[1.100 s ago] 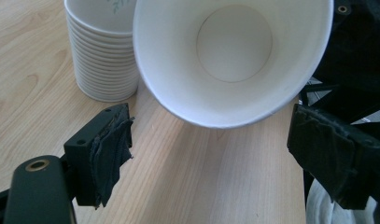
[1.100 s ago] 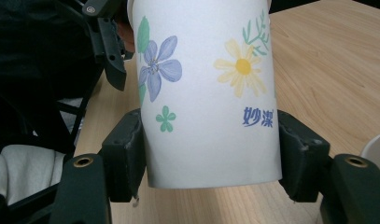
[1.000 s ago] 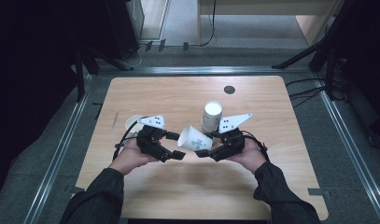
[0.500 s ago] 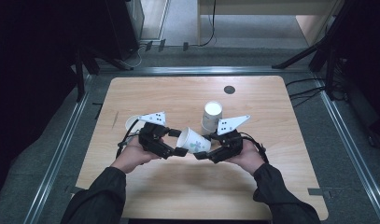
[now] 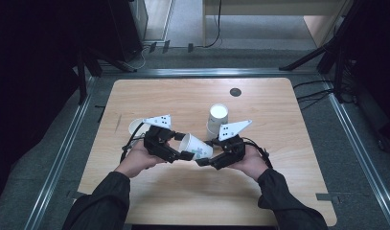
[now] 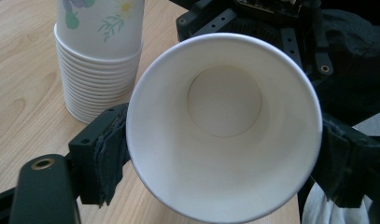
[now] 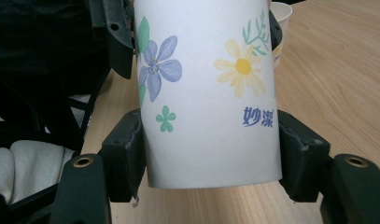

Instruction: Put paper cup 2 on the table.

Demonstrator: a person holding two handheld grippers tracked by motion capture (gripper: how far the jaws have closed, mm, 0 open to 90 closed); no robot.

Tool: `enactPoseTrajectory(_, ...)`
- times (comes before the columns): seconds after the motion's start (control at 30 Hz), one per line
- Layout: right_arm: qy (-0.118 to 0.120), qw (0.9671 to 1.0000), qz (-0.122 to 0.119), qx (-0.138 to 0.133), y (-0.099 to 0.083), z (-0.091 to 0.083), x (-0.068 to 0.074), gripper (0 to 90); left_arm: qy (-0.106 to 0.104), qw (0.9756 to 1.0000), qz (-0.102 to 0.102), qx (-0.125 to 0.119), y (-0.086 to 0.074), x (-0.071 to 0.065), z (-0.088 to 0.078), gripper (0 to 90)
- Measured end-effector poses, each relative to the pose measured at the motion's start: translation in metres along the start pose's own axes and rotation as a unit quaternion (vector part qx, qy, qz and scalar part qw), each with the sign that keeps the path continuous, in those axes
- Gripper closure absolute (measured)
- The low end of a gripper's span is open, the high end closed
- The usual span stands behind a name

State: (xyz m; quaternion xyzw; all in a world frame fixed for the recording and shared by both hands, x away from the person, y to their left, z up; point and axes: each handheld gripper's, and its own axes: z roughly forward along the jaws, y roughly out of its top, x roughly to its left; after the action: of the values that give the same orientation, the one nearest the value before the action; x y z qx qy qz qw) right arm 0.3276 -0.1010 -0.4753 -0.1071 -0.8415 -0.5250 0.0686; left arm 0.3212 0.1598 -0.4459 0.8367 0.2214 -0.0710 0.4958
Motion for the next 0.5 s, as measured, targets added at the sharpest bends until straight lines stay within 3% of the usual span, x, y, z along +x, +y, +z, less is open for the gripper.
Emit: enactPoseTrajectory(0.5, 0.003, 1.0000, 0.005, -0.004, -0.0006, 0.0005, -0.0007, 34.2, 0.001, 1.0000, 0.001, -0.008, 0.0000, -0.0004, -0.0021, 21.0)
